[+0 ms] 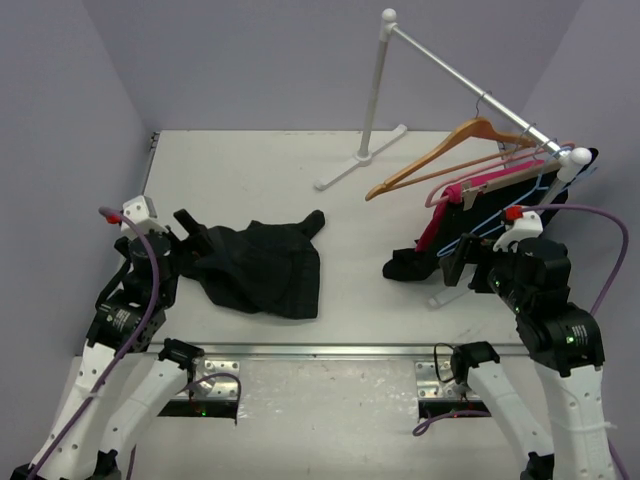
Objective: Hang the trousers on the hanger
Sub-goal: Flatten out the trousers at the center of the board.
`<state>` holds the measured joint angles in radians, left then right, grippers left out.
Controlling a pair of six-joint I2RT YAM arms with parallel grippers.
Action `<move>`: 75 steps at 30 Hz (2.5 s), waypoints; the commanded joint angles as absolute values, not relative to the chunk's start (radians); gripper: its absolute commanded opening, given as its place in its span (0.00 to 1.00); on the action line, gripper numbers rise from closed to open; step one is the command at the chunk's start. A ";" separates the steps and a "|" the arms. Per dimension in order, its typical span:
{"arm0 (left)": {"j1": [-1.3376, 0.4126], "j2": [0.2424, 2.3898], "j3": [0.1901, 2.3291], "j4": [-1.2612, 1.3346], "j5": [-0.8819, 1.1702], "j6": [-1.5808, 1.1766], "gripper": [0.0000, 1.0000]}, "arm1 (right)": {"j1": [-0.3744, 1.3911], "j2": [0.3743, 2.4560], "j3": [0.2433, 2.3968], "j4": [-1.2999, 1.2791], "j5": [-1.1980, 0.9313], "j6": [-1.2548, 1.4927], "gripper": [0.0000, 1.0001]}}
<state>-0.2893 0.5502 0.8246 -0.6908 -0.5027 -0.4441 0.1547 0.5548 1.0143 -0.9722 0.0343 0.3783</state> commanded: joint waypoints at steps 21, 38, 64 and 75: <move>-0.913 1.735 1.084 -0.714 -0.643 -0.784 0.99 | 0.170 0.494 0.868 -0.904 -0.142 0.368 0.99; -0.920 1.736 1.108 -0.978 -0.939 -0.940 0.00 | 0.178 0.497 0.834 -0.861 -0.209 0.360 0.99; -0.568 1.118 1.344 -0.450 -0.361 -0.626 0.00 | 0.178 0.557 0.841 -0.744 -0.351 0.427 0.99; 0.230 1.070 0.704 0.029 0.528 -1.052 0.03 | 0.178 0.674 0.829 -0.587 -0.621 0.442 0.99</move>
<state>0.0720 0.9928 0.9102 -0.3053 -0.0123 -0.8231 0.1738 0.6573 0.8275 -0.6979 -0.5106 0.4309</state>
